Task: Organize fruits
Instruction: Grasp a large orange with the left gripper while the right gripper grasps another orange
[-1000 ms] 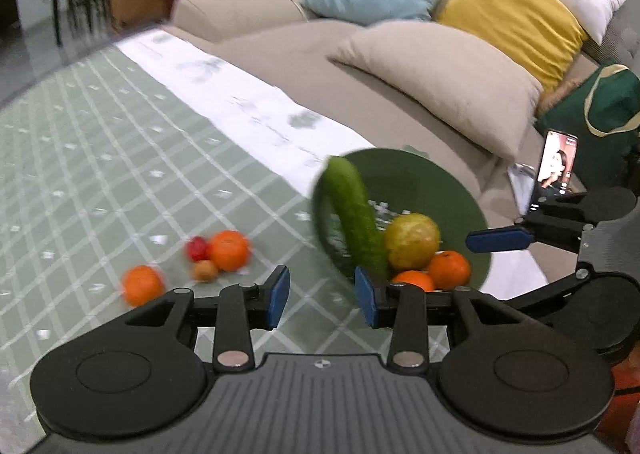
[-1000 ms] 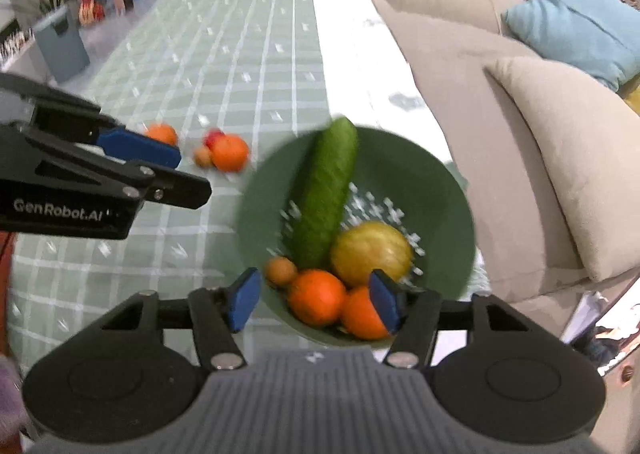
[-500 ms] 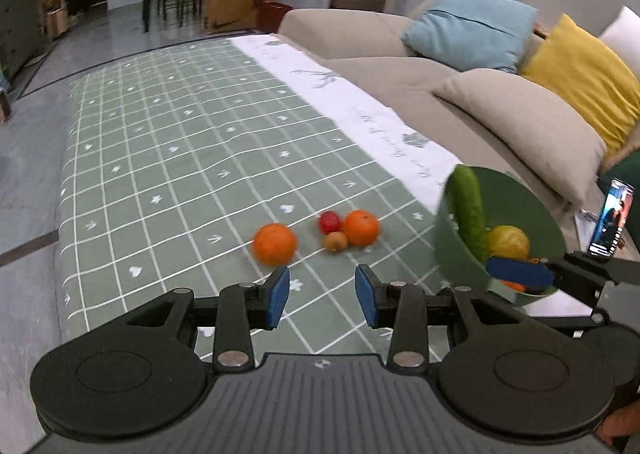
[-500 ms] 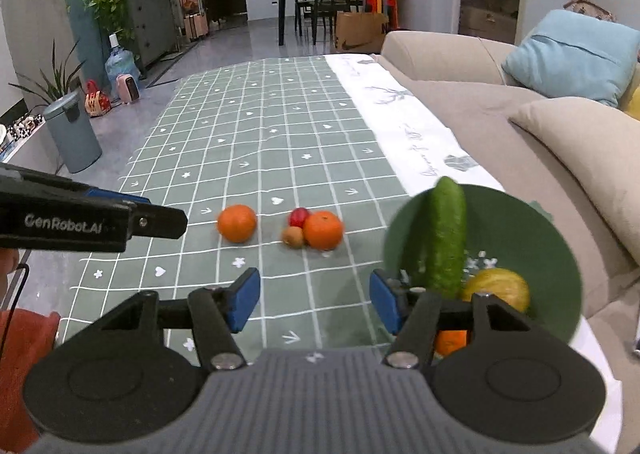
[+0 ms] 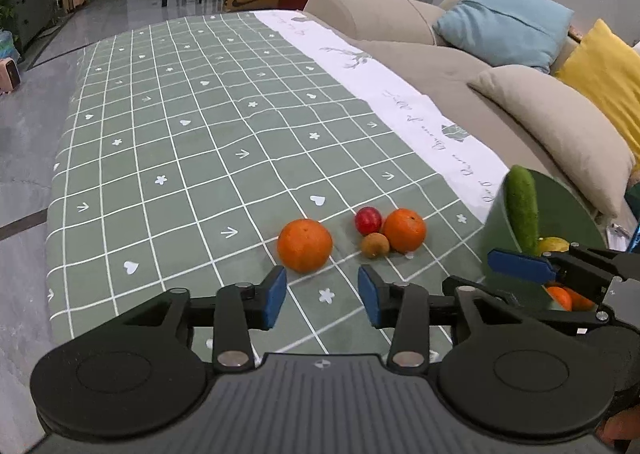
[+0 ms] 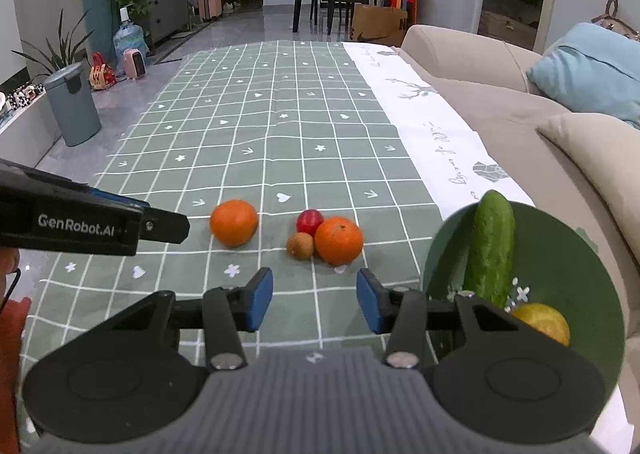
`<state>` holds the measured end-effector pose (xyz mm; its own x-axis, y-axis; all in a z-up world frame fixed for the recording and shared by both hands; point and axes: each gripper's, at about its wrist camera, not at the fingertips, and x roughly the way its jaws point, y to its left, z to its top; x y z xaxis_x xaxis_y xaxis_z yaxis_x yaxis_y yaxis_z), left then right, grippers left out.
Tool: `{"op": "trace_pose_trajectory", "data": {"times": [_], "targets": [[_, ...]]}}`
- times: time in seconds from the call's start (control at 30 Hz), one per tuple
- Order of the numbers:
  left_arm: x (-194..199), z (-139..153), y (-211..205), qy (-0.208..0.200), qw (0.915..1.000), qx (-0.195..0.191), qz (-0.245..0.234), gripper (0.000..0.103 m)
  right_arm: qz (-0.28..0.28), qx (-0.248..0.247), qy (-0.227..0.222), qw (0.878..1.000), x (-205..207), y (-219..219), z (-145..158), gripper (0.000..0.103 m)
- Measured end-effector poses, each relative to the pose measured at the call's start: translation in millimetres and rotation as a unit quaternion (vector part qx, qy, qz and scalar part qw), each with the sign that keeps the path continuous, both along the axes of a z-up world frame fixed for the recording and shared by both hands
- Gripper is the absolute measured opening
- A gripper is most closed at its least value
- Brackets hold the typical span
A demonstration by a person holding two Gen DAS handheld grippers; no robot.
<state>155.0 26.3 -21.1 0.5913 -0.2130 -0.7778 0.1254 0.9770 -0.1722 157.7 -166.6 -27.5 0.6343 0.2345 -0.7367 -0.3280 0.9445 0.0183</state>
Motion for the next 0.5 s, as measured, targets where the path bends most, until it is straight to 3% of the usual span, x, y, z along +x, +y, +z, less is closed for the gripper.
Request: {"op": "trace_pose_trajectory", "data": {"times": [0.1, 0.3, 0.5], "targets": [[13, -9, 0, 0.009, 0.9999, 0.004, 0.001, 0.053, 0.004, -0.006, 0.007, 1.000, 16, 3, -10, 0.038], [37, -27, 2, 0.028, 0.9995, -0.007, 0.009, 0.061, 0.026, -0.035, 0.006, 0.999, 44, 10, -26, 0.037], [52, -41, 3, 0.039, 0.9991, -0.007, 0.016, 0.063, 0.021, -0.029, 0.007, 0.999, 69, 12, -34, 0.038]]}}
